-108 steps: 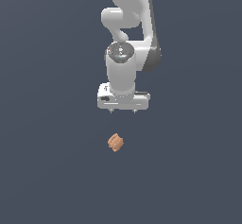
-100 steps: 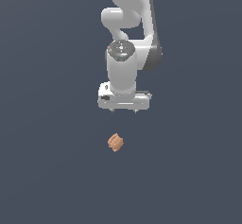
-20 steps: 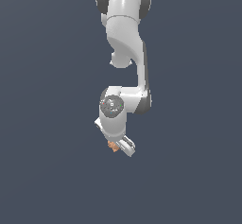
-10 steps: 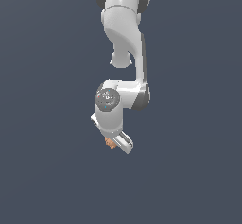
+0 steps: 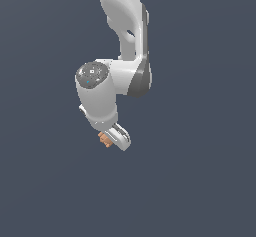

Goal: Pick up the object and move it to a goal position.

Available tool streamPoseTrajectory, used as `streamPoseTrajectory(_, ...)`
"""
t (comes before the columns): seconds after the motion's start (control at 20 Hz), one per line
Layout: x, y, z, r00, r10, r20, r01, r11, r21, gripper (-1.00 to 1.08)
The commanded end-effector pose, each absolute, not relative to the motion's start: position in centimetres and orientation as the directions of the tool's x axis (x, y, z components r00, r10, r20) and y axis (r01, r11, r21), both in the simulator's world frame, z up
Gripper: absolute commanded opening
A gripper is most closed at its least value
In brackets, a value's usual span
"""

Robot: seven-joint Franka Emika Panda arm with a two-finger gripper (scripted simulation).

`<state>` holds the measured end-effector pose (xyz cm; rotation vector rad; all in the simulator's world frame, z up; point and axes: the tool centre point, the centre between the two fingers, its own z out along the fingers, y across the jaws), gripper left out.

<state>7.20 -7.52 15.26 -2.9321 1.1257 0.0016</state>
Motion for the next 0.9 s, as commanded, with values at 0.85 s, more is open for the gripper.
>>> streamPoseTrajectory(0.85,4.7,-16.6,36.0,0.742,-0.67,-0.001,-0.67,-0.742,0.0,-1.0)
